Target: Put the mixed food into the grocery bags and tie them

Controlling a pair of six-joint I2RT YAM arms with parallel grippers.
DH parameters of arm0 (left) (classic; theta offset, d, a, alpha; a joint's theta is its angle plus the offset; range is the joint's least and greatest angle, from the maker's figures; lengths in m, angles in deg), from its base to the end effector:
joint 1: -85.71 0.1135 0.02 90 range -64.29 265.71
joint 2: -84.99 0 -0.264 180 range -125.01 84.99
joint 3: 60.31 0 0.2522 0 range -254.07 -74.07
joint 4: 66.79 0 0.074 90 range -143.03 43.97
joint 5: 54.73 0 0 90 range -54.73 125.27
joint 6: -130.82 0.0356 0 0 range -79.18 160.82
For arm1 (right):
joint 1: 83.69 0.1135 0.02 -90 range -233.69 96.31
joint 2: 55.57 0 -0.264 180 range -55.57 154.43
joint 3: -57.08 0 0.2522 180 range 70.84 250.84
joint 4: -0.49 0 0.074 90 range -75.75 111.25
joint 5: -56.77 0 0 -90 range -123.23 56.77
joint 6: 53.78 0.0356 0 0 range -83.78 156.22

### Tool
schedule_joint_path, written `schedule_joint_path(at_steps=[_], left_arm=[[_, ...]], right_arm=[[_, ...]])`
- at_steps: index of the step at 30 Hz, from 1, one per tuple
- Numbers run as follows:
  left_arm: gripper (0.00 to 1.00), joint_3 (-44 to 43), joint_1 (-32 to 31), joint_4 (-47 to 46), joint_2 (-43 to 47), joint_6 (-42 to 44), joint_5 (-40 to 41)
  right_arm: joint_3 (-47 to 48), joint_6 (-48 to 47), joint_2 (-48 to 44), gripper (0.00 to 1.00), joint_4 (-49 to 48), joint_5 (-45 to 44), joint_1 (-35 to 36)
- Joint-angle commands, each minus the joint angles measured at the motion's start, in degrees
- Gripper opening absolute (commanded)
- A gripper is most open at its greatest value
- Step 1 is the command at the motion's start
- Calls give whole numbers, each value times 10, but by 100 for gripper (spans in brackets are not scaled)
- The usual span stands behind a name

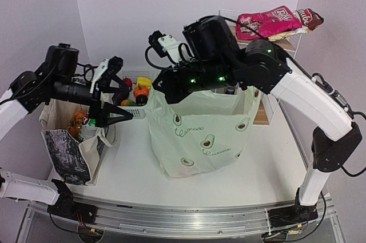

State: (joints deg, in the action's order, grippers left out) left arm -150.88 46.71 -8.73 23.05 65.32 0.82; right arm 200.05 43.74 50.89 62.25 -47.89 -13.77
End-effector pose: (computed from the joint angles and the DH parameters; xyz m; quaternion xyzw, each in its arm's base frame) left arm 0.1483 -0.1460 0.4165 0.5610 0.6228 -0.3145 0.4456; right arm 0.1443 0.3685 0.4705 -0.3755 0.7519 0.2481 0.4818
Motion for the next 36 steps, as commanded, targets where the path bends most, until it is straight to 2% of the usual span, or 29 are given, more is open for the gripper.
schedule_joint_path(at_steps=[1, 6, 11, 15, 21, 26, 29, 31, 36], left_arm=[[99, 52, -1, -170, 43, 28, -46], [100, 28, -2, -208, -24, -4, -53], [100, 58, -2, -270, -30, -13, -99], [100, 88, -2, -279, -26, -15, -176], [99, 138, -2, -270, -2, 12, -226], [99, 173, -14, -324, -9, -47, -141], [97, 198, -29, -397, -11, -92, -88], [86, 214, -32, -436, -11, -111, -67], [16, 248, -31, -473, 1, -124, -5]], right_arm=[[52, 18, -24, 0, -63, 28, 18], [19, 32, -42, 0, -103, -11, 18], [-15, 26, -51, 0, -133, -12, 18], [-29, 35, -39, 0, -156, -16, 18], [-51, 36, -36, 0, -215, -57, 21], [-106, 36, -44, 0, -309, -68, 27], [-118, 41, -42, 0, -337, -69, 31], [-124, 40, -42, 0, -345, -71, 33], [-156, 34, -68, 0, -359, -94, 35]])
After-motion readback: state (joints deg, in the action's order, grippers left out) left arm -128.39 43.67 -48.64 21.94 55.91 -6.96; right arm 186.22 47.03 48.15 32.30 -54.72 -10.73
